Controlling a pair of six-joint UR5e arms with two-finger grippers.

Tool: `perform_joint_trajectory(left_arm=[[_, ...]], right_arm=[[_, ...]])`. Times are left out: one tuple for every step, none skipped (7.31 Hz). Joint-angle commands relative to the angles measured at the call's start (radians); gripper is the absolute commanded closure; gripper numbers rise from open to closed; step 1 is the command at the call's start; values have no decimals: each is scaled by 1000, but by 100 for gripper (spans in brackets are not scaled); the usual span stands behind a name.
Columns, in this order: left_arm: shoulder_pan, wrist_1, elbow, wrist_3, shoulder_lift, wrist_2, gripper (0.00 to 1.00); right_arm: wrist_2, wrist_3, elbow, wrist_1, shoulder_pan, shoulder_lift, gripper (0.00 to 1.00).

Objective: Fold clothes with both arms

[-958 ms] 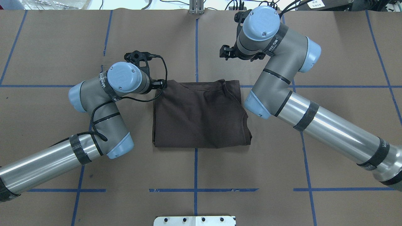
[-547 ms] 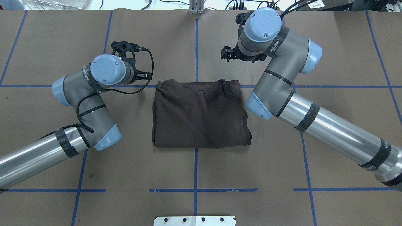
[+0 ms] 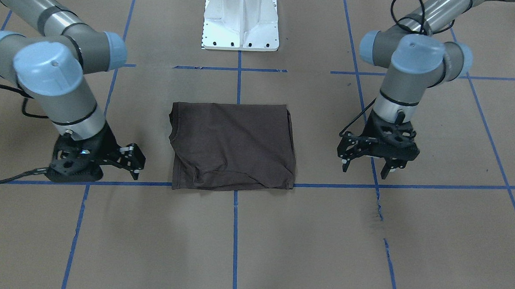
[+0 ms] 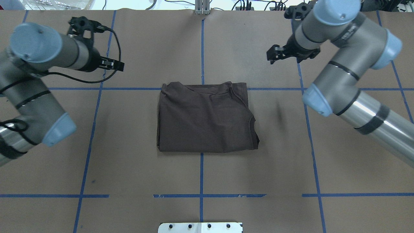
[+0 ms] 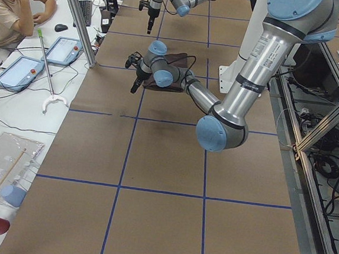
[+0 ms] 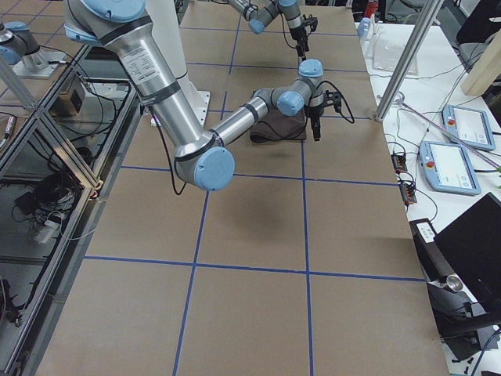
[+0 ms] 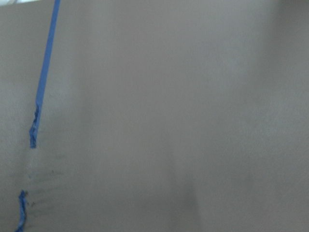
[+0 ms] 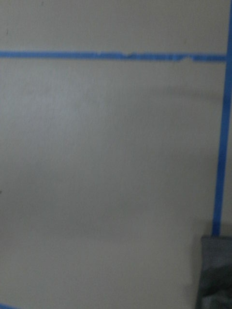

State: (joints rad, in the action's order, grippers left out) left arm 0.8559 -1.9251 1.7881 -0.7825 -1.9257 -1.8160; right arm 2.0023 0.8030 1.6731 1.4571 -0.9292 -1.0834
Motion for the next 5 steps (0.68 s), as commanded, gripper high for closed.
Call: perform_joint_trajectory(left_arm=[[122, 141, 267, 208, 210, -92, 0], [206, 138, 307, 318, 308, -164, 0], [316, 132, 326, 476, 408, -237, 0], [416, 136, 323, 555, 488, -285, 0], [467, 144, 280, 557, 558, -319, 0]], right_arm=[[123, -363, 201, 146, -174, -230, 0], [191, -519, 224, 140, -269, -339, 0], [202, -662, 244, 141, -346, -436, 0], [217, -709, 252, 138, -400, -531, 0], [226, -715, 250, 134, -442, -624, 0]])
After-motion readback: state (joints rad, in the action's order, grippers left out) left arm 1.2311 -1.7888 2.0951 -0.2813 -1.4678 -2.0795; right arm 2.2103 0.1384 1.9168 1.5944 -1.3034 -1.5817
